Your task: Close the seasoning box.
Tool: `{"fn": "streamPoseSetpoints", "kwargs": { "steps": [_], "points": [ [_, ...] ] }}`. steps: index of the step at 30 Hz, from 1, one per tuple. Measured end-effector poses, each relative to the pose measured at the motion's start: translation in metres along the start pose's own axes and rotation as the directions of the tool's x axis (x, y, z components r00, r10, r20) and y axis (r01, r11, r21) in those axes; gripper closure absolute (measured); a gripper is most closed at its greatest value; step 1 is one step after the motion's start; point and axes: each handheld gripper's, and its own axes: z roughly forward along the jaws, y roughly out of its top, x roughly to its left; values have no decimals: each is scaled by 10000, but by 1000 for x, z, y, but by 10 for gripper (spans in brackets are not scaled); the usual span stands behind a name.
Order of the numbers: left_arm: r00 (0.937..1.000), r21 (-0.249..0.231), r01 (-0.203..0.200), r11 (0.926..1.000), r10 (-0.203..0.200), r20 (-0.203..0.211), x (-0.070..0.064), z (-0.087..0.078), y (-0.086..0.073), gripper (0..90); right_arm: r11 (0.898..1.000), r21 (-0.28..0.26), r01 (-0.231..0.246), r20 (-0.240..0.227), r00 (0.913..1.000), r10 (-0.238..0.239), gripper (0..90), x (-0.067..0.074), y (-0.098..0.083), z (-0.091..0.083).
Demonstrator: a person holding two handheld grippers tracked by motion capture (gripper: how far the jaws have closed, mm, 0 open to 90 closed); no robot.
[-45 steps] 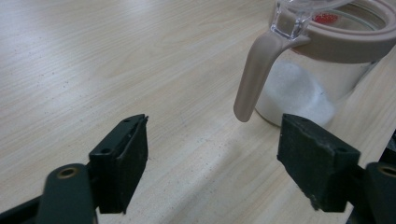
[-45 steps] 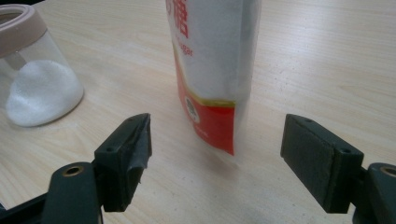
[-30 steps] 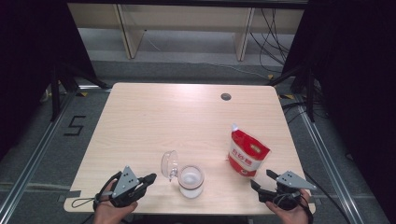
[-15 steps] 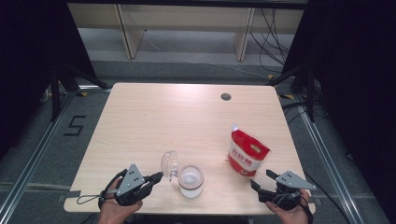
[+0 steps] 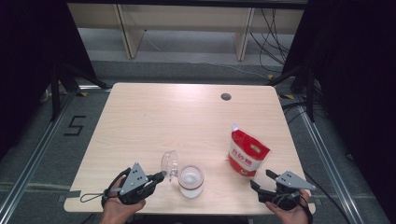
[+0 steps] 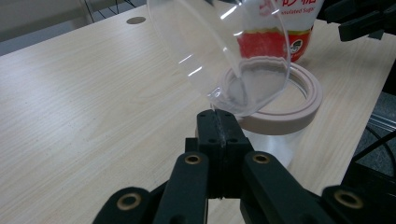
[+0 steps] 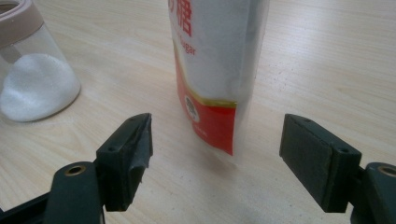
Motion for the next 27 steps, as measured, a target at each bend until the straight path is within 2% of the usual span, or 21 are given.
{"fn": "streamPoseSetpoints", "kwargs": {
  "steps": [4, 5, 7, 9, 11, 12, 16, 20, 24, 25, 27],
  "points": [
    [10000, -5, 49, 10000, -49, 17, -2, 3, 0, 895, 10000, -23, 54, 11, 10000, -54, 266, 0, 0, 1],
    [9996, -74, -259, 9996, 259, 57, 0, 4, 1, 895, 10000, -35, 12, -20, 10000, -12, 266, 1, 0, 0],
    [9993, -19, -367, 9993, 367, -10, 1, 4, 1, 895, 10000, -13, 10, -35, 10000, -10, 266, 1, 0, 0],
    [9998, -90, -189, 9998, 189, 13, -1, 4, 1, 895, 10000, -3, 16, -41, 10000, -16, 266, 1, 0, 0],
    [9994, -78, -355, 9993, 354, -45, -1, 4, 2, 895, 10000, 30, 47, -42, 10000, -47, 266, 1, 0, 0],
    [9998, -102, -184, 9998, 184, -31, -2, 4, 2, 895, 10000, 30, 55, -50, 10000, -55, 266, 1, 0, 0],
    [9993, -87, -359, 9993, 358, -40, -3, 4, 3, 895, 10000, -19, 32, -42, 10000, -32, 266, 1, 0, 0],
    [9995, -117, -308, 9995, 308, -12, -4, 5, 4, 895, 10000, 20, -34, -44, 10000, 34, 266, 2, 0, 0],
    [9993, -80, -375, 9993, 375, 9, -6, 5, 4, 894, 9999, 100, 115, -58, 9999, -114, 266, 1, 0, 0],
    [9985, -56, -546, 9985, 546, 29, -5, 5, 5, 894, 9999, 101, 126, -57, 9999, -126, 266, 1, 0, 0],
    [9993, -107, -379, 9992, 380, 28, -7, 6, 5, 894, 9999, 145, 73, -60, 10000, -72, 267, 1, 0, 0]
  ]
}}
